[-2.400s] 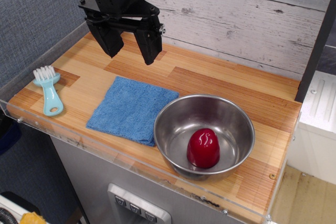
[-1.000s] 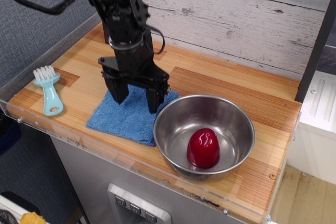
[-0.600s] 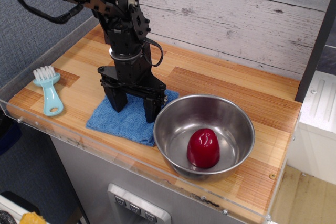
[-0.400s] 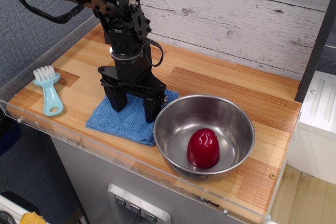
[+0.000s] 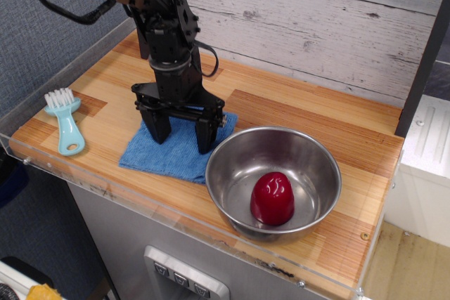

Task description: Place the blue towel behind the silver bowl

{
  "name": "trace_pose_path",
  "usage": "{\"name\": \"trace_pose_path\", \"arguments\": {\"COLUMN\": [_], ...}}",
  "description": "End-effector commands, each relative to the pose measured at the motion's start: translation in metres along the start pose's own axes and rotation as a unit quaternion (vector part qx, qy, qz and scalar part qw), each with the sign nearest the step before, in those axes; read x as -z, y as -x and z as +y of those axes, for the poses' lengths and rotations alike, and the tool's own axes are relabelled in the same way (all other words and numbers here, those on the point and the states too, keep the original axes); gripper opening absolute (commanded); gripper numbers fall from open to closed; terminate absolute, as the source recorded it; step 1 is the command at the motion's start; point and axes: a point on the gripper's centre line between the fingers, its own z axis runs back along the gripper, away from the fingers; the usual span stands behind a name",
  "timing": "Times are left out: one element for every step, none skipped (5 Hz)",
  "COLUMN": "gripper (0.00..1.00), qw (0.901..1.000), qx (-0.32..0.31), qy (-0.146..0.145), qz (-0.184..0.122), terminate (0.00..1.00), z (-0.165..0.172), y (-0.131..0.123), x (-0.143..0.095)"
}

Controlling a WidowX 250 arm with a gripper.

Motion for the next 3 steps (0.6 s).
{"name": "trace_pose_path", "arguments": {"gripper": [1.0, 1.0, 1.0], "qw": [0.9998, 0.9997, 0.9995], "qx": [-0.008, -0.009, 0.0], "qy": [-0.008, -0.002, -0.002], "qz": [-0.018, -0.024, -0.032], "terminate": [0.0, 0.0, 0.0], "z": [-0.006, -0.012, -0.022], "y": [-0.029, -0.045, -0.067], "x": [-0.005, -0.003, -0.004]}}
